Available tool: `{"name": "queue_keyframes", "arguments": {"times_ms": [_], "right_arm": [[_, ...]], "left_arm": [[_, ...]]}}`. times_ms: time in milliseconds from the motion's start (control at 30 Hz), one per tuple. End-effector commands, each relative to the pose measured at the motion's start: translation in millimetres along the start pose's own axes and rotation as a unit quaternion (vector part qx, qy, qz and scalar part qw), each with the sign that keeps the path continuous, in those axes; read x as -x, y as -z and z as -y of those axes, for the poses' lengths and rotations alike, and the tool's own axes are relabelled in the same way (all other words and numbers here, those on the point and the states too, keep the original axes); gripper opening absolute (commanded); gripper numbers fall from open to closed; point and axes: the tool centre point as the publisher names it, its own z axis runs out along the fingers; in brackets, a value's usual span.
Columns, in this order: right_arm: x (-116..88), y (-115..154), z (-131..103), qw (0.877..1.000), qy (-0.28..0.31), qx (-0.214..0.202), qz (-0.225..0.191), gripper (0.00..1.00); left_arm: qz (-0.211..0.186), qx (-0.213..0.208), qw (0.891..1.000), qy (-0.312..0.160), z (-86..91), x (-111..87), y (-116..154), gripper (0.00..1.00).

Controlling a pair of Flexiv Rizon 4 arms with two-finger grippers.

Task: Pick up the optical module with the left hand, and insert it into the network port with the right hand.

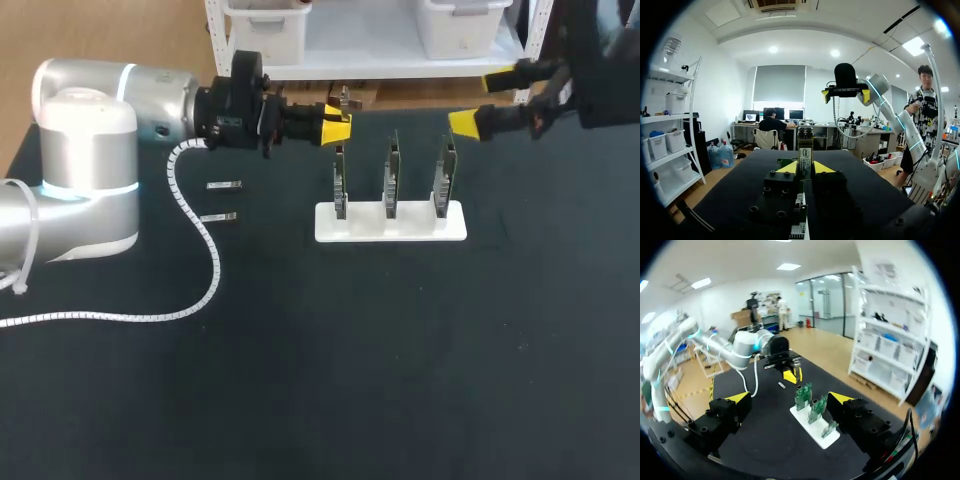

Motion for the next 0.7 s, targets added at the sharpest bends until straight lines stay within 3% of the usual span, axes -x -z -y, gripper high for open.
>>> {"name": "queue_keyframes", "arguments": {"times_ms": [33,300,700], "right_arm": [[1.7,-44.4,13.5,0.986,0.077,0.148,-0.030,1.00],[14.8,-75.5,12.4,0.980,0.099,0.175,-0.007,1.00],[16.0,-76.7,11.1,0.980,0.094,0.176,-0.008,1.00]], "left_arm": [[-0.001,-0.001,1.000,0.000,-1.0,-0.2,-0.2,0.00],[-0.001,-0.001,1.000,0.000,-1.0,-0.2,-0.2,0.00],[-0.001,-0.001,1.000,0.000,-1.0,-0.2,-0.2,0.00]]}}
